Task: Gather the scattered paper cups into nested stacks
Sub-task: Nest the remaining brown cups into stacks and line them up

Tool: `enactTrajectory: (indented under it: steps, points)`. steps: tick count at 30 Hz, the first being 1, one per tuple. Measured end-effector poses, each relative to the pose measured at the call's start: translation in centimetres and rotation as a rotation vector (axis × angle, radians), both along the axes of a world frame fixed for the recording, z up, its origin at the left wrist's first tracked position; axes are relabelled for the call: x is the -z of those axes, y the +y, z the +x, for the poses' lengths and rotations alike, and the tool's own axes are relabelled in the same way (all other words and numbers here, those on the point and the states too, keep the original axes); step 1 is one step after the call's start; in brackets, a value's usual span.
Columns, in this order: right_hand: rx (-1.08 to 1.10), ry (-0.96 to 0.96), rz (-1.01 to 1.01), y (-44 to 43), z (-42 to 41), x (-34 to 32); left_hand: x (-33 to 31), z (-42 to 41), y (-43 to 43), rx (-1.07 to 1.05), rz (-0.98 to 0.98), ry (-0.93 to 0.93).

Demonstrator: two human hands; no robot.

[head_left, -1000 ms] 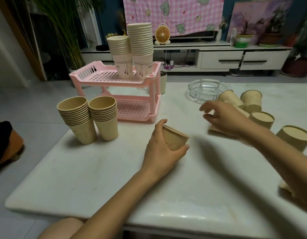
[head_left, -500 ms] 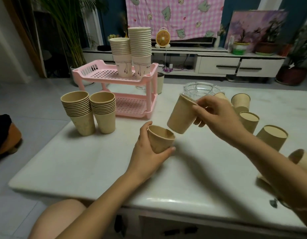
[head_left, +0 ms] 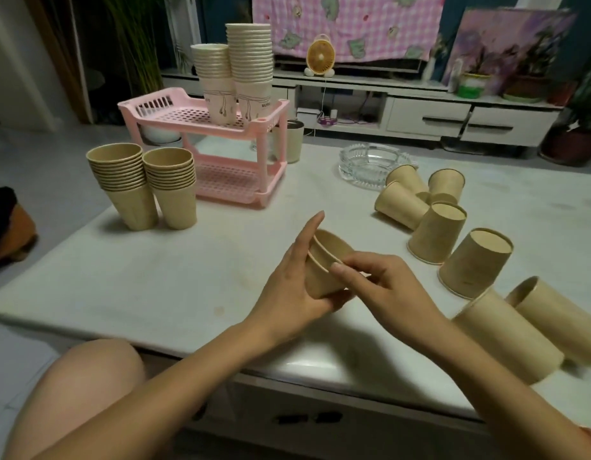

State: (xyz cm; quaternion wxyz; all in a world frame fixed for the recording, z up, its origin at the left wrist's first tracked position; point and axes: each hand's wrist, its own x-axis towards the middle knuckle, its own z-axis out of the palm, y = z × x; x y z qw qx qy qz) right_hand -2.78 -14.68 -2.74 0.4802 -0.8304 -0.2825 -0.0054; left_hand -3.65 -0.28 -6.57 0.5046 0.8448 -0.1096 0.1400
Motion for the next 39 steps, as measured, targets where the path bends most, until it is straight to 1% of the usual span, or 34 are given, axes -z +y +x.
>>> enactTrajectory:
  steps: [2,3,4,6,8,9,10,11,12,14,15,16,18,20,21,24,25,26,27,28,29,30,32,33,34,37,39]
  points:
    - [-0.020,-0.033,-0.043,-0.8,0.0,-0.2,-0.2,0.0,0.2,0.005,0.037,-0.026]
    - [0.002,-0.082,-0.073,-1.5,0.1,-0.4,-0.3,0.1,0.2,0.000,0.055,-0.045]
    - [0.058,-0.146,-0.105,-2.2,0.5,-0.9,-0.4,0.2,0.4,-0.009,0.068,-0.069]
    - [0.245,-0.254,-0.172,-4.6,1.9,-2.0,-0.2,0.5,0.2,-0.019,0.071,-0.089]
    - [0.445,-0.330,-0.305,-7.6,4.5,-3.2,0.1,0.6,-0.3,-0.010,0.091,-0.073]
    - [0.538,-0.314,-0.408,-9.0,5.9,-3.7,0.2,0.6,-0.4,0.003,0.115,-0.066]
    - [0.618,-0.256,-0.519,-10.1,7.1,-4.2,0.4,0.5,-0.5,0.015,0.139,-0.067]
    - [0.672,-0.155,-0.622,-11.0,8.1,-4.6,0.5,0.4,-0.7,0.024,0.153,-0.070]
    - [0.687,-0.026,-0.697,-11.7,8.8,-4.8,0.5,0.4,-0.7,0.026,0.157,-0.073]
    - [0.619,0.237,-0.788,-12.1,9.2,-4.8,0.6,0.5,-0.7,0.013,0.140,-0.069]
    - [0.563,0.310,-0.825,-12.0,9.0,-4.5,0.6,0.5,-0.7,0.001,0.134,-0.065]
    - [0.518,0.320,-0.853,-11.9,8.9,-4.3,0.5,0.6,-0.7,-0.012,0.126,-0.062]
    - [0.481,0.271,-0.848,-11.6,8.4,-4.4,0.4,0.7,-0.6,-0.025,0.107,-0.064]
    - [0.467,0.236,-0.788,-11.5,7.8,-5.1,0.5,0.7,-0.6,-0.030,0.091,-0.058]
    - [0.465,0.210,-0.713,-11.4,7.3,-5.5,0.6,0.8,-0.6,-0.029,0.088,-0.057]
    - [0.490,-0.006,-0.349,-9.7,5.3,-5.9,0.6,0.7,-0.7,-0.032,0.076,-0.049]
    - [0.478,-0.017,-0.169,-8.6,4.7,-5.6,0.6,0.7,-0.7,-0.034,0.065,-0.046]
    - [0.433,0.051,0.031,-7.3,4.0,-5.2,0.6,0.6,-0.8,-0.030,0.051,-0.047]
    - [0.363,0.162,0.214,-5.9,3.4,-4.7,0.6,0.5,-0.7,-0.028,0.039,-0.044]
    - [0.295,0.256,0.326,-4.8,3.2,-4.1,0.5,0.5,-0.7,-0.023,0.032,-0.040]
    - [0.248,0.308,0.347,-3.9,2.9,-3.5,0.5,0.4,-0.5,-0.016,0.030,-0.034]
    - [0.213,0.305,0.284,-3.5,2.9,-3.0,0.4,0.3,-0.4,-0.012,0.028,-0.029]
    - [0.169,0.191,0.028,-3.3,2.6,-2.7,0.1,0.1,0.1,-0.007,0.052,-0.031]
    - [0.145,0.119,-0.104,-3.5,2.5,-2.7,-0.1,0.0,0.4,-0.002,0.099,-0.041]
    - [0.118,0.057,-0.192,-3.8,2.3,-2.6,-0.4,0.0,0.6,0.015,0.174,-0.049]
    - [-0.001,-0.105,-0.351,-4.1,1.5,-2.2,-1.0,-0.3,1.3,0.092,0.401,-0.052]
    - [-0.056,-0.211,-0.441,-4.2,1.2,-1.8,-1.0,-0.2,1.5,0.130,0.509,-0.060]
